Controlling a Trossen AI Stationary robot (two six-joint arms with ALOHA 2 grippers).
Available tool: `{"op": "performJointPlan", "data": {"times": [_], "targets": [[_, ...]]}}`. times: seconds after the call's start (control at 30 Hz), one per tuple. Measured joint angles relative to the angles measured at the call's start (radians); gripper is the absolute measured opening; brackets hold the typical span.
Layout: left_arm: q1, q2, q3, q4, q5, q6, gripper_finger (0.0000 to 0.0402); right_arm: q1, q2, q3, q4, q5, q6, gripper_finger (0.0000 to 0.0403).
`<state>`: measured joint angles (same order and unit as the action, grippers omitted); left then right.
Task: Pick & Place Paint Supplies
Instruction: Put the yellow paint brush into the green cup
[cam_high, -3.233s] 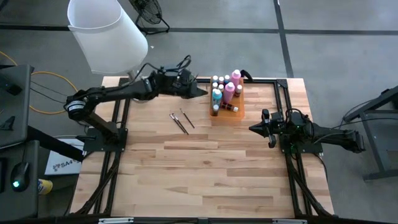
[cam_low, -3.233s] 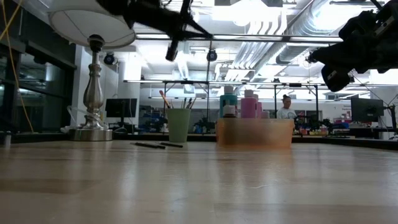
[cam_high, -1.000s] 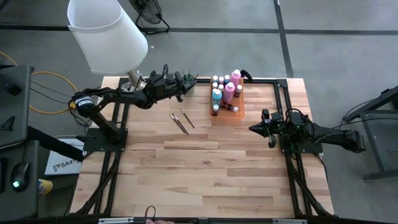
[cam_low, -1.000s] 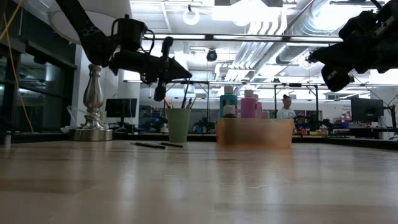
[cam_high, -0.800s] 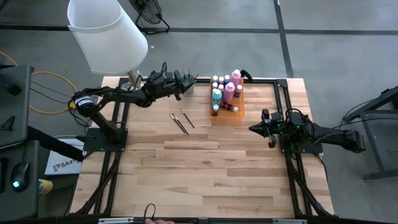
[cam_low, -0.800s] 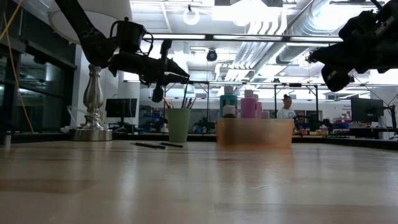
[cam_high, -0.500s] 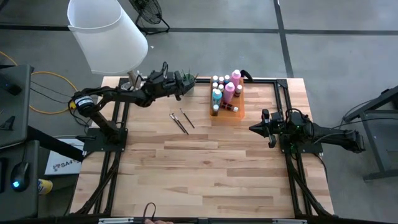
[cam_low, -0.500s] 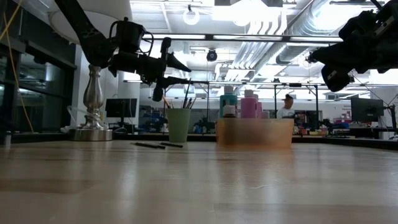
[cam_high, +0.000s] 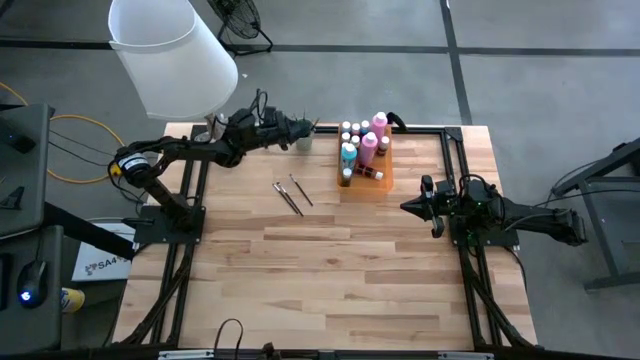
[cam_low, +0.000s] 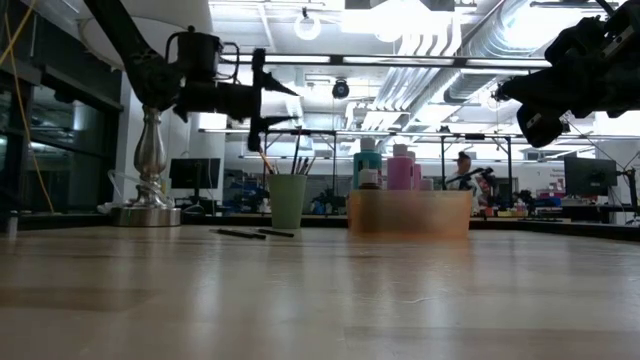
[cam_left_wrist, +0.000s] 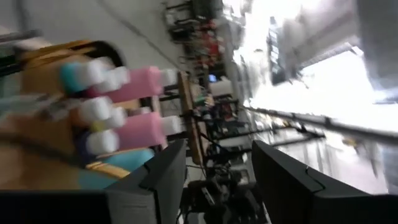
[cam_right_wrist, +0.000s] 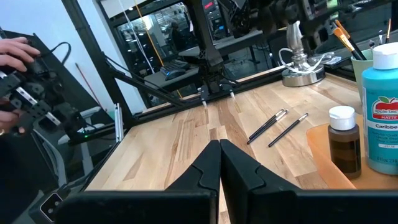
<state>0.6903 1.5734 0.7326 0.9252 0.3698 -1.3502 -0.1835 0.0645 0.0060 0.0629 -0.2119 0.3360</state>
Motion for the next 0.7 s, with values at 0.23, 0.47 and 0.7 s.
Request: {"op": "performJointPlan", "data": {"times": [0.23,0.47,0.7], "targets": [[0.010,0.000,0.000,0.191,0.147,0.143,0.0180,0.000,0.000,0.000,0.000,0.000,0.000,0.0002],[-0.026,0.000,0.000,0.192,0.380,0.259,0.0140,0.000,0.000,0.000,0.000,0.000,0.000,0.0002],[-0.036,0.000,0.000,-0.131,0.395,0.541,0.0012,0.000,0.000,0.000,0.000,0.000,0.000,0.0002]]}}
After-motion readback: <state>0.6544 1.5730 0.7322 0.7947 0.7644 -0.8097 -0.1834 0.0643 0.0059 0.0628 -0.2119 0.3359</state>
